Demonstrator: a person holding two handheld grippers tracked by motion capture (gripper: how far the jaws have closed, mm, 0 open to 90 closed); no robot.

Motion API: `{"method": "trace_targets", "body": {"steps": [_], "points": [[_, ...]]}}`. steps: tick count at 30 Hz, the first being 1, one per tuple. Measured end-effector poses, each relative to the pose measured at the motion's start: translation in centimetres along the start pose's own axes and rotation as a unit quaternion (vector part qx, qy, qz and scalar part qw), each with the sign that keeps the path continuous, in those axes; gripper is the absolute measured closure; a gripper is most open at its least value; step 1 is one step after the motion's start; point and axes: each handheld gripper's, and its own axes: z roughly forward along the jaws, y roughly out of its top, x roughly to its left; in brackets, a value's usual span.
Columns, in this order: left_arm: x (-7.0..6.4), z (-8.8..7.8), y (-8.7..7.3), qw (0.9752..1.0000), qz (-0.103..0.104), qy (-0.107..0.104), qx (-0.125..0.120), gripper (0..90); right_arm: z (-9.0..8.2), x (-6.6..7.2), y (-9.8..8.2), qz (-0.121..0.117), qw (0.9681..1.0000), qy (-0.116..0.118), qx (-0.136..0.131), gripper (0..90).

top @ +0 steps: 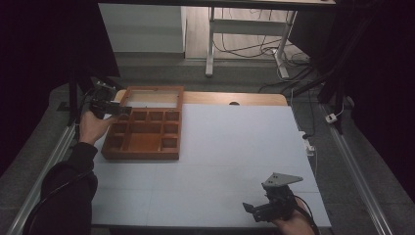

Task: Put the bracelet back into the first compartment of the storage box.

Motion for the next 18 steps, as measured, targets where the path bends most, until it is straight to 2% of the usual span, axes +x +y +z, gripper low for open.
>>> {"method": "trace_targets", "body": {"steps": [6, 11, 12, 18], "points": [[-1.2, -0.6, 0.1, 0.9998, 0.017, -0.007, -0.008, 20.1, 0.0, 0.0, 0.0, -0.001, 1.0000, -0.001, 0.000, 3.6], [-2.0, -1.1, -0.2, 0.9993, 0.023, -0.025, -0.014, 11.4, 0.0, 0.0, 0.0, -0.001, 1.0000, -0.001, 0.000, 3.6], [-2.1, -1.2, -0.3, 0.9991, 0.025, -0.030, -0.018, 6.7, 0.0, 0.0, 0.0, -0.001, 1.0000, -0.001, 0.001, 3.6], [-2.6, -1.9, -1.1, 0.9972, 0.032, -0.055, -0.039, 0.0, 0.0, 0.0, 0.0, -0.001, 1.0000, -0.001, 0.001, 3.5]]}}
